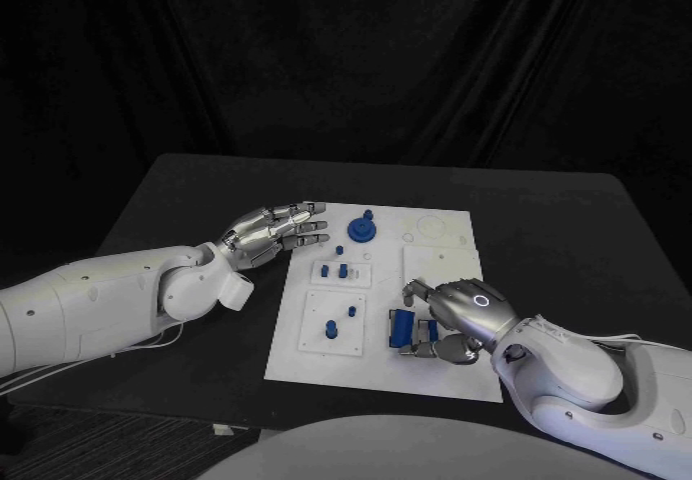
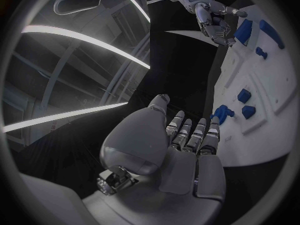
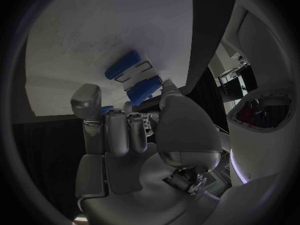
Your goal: Assemble the parts on the task board
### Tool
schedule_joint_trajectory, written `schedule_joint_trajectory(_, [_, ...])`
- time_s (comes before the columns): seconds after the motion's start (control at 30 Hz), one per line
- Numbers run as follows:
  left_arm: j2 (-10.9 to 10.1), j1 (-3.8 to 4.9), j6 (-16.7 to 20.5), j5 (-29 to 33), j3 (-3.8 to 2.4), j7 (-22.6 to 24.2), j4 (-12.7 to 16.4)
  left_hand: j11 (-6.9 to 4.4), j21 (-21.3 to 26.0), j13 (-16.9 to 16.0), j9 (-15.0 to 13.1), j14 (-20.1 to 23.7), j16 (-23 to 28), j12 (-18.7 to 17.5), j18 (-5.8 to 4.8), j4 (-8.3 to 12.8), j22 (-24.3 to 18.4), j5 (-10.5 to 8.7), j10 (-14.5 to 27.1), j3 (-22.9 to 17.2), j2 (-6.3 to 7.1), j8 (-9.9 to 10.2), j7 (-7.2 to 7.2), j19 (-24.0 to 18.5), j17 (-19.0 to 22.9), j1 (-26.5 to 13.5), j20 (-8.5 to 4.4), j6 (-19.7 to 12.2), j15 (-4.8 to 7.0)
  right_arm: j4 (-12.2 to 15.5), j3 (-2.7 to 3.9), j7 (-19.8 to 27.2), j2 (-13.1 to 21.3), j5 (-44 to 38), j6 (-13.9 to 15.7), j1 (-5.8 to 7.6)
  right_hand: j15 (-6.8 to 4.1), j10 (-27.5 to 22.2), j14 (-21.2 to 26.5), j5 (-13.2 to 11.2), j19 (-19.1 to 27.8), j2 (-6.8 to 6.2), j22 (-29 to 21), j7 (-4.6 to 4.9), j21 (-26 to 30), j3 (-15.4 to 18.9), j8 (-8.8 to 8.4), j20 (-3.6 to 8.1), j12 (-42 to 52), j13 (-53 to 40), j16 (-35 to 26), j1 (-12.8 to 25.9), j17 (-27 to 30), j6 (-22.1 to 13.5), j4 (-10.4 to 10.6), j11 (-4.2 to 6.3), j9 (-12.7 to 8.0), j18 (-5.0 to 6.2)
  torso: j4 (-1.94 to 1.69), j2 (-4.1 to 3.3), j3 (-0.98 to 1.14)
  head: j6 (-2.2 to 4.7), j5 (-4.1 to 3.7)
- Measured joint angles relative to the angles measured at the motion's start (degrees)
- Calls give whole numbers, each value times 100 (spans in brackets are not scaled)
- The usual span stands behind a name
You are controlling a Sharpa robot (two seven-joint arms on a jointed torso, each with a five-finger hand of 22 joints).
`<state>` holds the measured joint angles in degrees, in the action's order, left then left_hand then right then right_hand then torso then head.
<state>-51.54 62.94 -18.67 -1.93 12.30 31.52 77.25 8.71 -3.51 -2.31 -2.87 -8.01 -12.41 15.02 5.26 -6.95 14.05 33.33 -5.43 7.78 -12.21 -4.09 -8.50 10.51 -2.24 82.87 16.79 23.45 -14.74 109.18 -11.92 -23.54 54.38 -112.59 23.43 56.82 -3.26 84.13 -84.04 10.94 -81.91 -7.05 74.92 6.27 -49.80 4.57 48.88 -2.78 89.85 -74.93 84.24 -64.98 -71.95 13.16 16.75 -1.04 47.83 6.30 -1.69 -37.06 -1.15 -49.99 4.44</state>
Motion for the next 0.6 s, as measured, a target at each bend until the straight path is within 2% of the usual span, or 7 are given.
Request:
schedule_joint_trajectory(0.1, [2, -3, -3, 0, 0, -4, 0, 0, 0, 0, 0, 0, 0, 0, 0, 0, 0, 0, 0, 0, 0, 0, 0, 0, 0, 0, 0, 0, 0, -18, 0, -10, -25, 6, -5, -5, 0, 0, 0, 189, 0, 21, 0, 7, 0, 0, 62, 0, 0, -2, 0, 22, 0, -7, 0, 0, -38, 0, 0, 1, 0, 0, -2])
schedule_joint_trajectory(0.2, [6, -4, -7, 0, 0, -8, -1, 0, 0, 0, 0, 0, 0, 0, 0, 0, 0, 0, 0, 0, 0, 0, 0, 0, 0, 0, 0, 0, 0, -28, 0, -18, -45, 12, -11, -14, 0, 0, 0, 205, 0, 44, 0, 7, 0, 0, 84, 0, 0, -2, 0, -1, -3, -7, 0, 0, -44, 0, 1, 1, 0, 0, -9])
schedule_joint_trajectory(0.3, [8, -6, -12, 0, 0, -11, -1, 0, 0, 0, 0, 0, 0, 0, 0, 0, 0, 0, 0, 0, 0, 0, 0, 0, 1, 0, 0, 0, 0, -39, 0, -22, -61, 23, -16, -28, 0, 0, 0, 267, 0, 78, 0, 6, 0, -15, 203, 0, 0, -2, 0, -35, -19, -6, -16, 0, -52, -1, 1, 1, 0, 0, -9])
schedule_joint_trajectory(0.43, [8, -7, -18, 0, 0, -14, -2, 0, 0, 1, 1, 0, -25, 0, 0, 0, 1, 0, 0, 0, 0, 0, 0, 0, 1, 0, 0, 0, 0, -45, 0, -23, -73, 48, -18, -33, 0, 0, 0, 561, 0, 166, -1, -23, 0, -31, 362, 0, 0, -1, 0, -124, -62, 23, -32, 0, -92, -1, 1, 1, 0, 0, -3])
schedule_joint_trajectory(0.6, [8, -9, -23, 0, 0, -17, -3, 0, 0, 1, 1, 0, -24, 0, 0, 0, 1, 0, 0, 0, 0, 0, 0, 0, -3, 0, 0, 0, 0, -48, 0, -22, -85, 82, -34, -36, 0, 0, 0, 832, 0, 211, -1, -23, 29, -31, 433, 0, 0, -1, 0, -169, -62, 23, -32, 0, -156, -1, 1, 1, 0, 0, -2])
